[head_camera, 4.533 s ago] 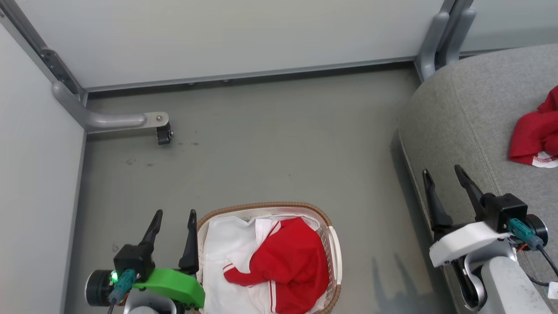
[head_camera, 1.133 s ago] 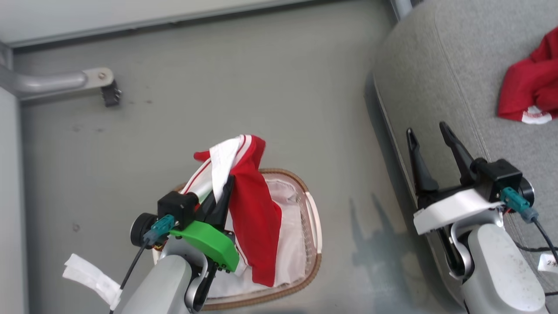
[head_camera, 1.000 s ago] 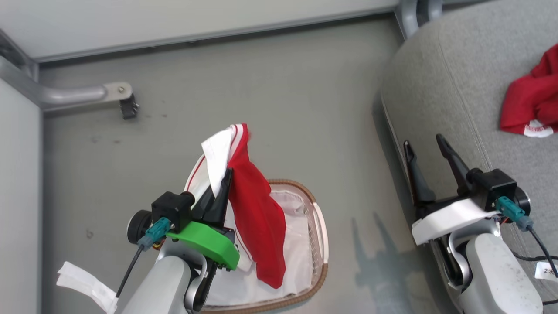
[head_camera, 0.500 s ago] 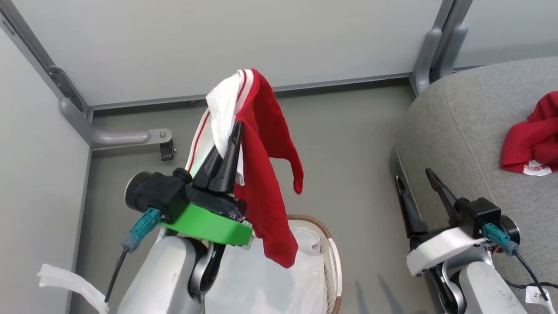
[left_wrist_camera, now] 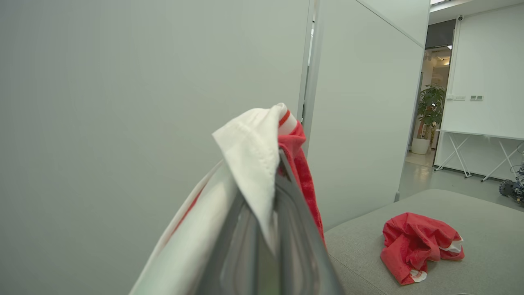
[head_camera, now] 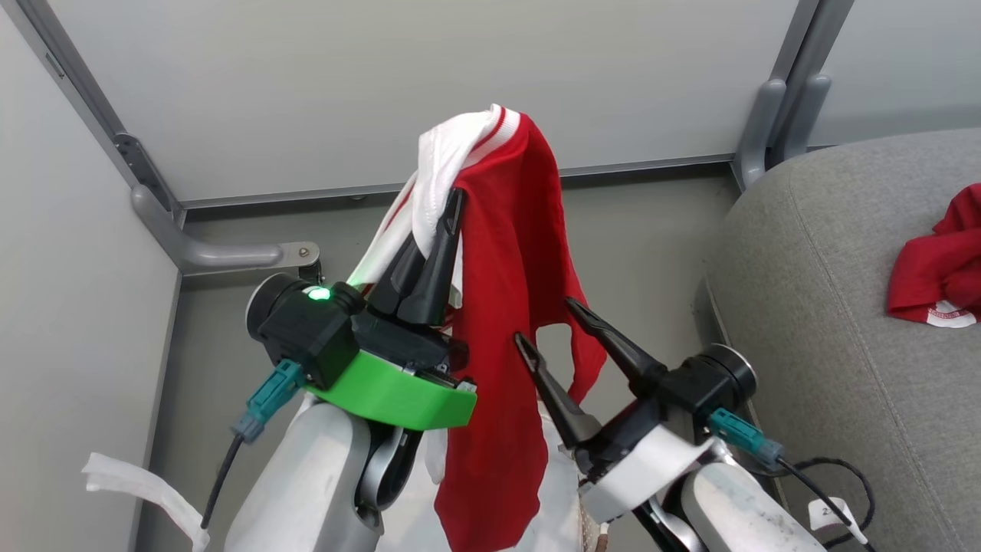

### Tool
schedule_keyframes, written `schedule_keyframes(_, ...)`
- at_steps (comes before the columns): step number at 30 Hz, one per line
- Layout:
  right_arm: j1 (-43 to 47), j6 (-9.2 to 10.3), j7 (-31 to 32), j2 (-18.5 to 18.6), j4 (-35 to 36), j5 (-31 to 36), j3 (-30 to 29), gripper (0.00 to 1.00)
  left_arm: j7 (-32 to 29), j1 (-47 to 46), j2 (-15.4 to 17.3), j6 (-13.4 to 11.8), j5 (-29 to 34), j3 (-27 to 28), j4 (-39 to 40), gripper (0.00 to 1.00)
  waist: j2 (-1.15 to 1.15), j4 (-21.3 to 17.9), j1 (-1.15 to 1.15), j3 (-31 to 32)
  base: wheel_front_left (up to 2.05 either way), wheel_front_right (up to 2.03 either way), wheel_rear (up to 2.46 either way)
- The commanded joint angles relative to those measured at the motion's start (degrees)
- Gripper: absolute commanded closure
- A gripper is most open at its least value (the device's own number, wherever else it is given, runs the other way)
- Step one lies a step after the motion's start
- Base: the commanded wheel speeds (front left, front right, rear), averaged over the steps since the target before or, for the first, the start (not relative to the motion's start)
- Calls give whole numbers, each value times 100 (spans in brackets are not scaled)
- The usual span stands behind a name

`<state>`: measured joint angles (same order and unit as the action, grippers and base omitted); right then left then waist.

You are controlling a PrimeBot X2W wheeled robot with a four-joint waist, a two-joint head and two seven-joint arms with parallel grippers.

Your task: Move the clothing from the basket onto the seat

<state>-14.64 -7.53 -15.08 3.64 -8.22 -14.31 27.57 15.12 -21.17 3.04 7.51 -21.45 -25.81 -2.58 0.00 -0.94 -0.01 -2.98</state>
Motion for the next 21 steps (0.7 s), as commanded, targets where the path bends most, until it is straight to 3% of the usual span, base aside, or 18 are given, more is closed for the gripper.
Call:
schedule_keyframes(1,-125,8,-12,14,77,-30,131,0,4,-43,-3,-5,-64,-15,11,100,0,37,1,-6,0,0,0)
schedule_keyframes(13,-696,8,-12,-60,63,-108,652,0,4,-17,-11,-49,-289,-429,55,100,0,313,1,-4,0,0,0)
schedule_keyframes(21,-832,8,-12,-59,-508,55,720,0,4,-70,-13,-68,-417,-696,107,100,0,388,1,11,0,0,0)
